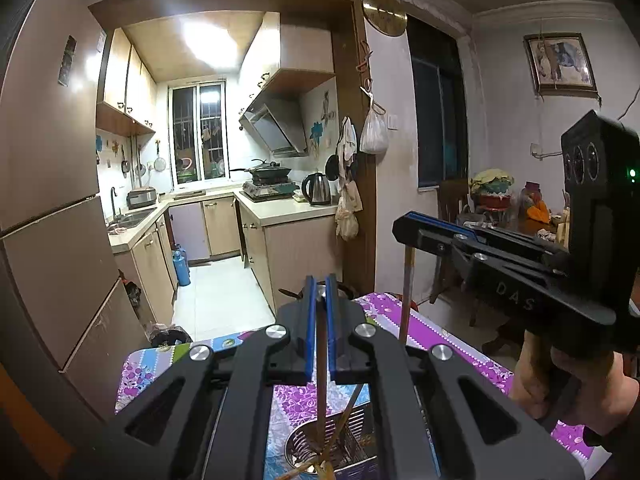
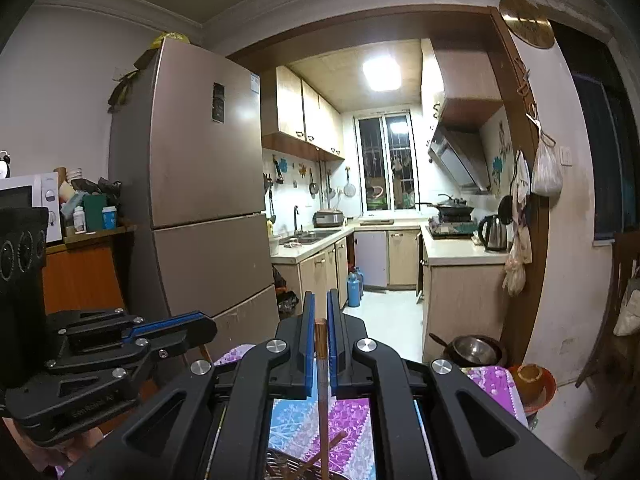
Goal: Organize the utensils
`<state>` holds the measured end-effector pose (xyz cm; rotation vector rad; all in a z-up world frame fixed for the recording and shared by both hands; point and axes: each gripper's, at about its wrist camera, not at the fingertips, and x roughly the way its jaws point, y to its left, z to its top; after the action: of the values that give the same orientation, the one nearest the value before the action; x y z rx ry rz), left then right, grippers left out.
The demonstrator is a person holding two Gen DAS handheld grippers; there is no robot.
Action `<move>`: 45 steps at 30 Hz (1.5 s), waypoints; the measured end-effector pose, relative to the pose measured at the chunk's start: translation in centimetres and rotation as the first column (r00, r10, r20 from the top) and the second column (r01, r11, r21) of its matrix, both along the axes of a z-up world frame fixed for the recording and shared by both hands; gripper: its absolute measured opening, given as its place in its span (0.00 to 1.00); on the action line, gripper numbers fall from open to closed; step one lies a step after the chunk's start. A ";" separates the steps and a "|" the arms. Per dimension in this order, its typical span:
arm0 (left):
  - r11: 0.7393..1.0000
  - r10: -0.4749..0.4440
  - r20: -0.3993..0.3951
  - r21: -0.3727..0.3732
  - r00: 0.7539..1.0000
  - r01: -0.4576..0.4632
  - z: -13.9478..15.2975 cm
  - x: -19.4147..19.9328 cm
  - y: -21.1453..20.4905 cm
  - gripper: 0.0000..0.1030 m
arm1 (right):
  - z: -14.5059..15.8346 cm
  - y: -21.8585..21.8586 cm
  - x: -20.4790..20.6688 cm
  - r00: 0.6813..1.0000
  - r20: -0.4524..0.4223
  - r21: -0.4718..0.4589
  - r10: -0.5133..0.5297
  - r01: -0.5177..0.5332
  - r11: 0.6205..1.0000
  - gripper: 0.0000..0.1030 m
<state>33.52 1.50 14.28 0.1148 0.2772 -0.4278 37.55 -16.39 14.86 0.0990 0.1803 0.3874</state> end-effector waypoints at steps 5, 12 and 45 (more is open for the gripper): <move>1.000 -0.001 -0.019 0.000 1.000 0.001 -0.5 0.5 -0.1 0.03 | -0.6 -0.1 0.4 1.000 -0.013 0.006 0.005 -0.005 1.000 0.07; 1.000 0.020 -0.037 -0.005 0.999 -0.020 -0.8 0.8 0.0 0.04 | -0.8 -0.4 0.4 1.000 -0.016 0.012 0.008 -0.008 1.000 0.13; 0.923 0.362 0.194 -0.207 0.912 -0.323 -3.2 -21.0 8.7 0.95 | -2.4 -3.6 -24.0 0.975 0.167 0.040 -0.144 0.139 0.989 0.96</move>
<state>12.49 10.22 11.11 -0.0547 0.0287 -0.0827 13.59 -20.02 12.44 0.1054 -0.0007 0.2542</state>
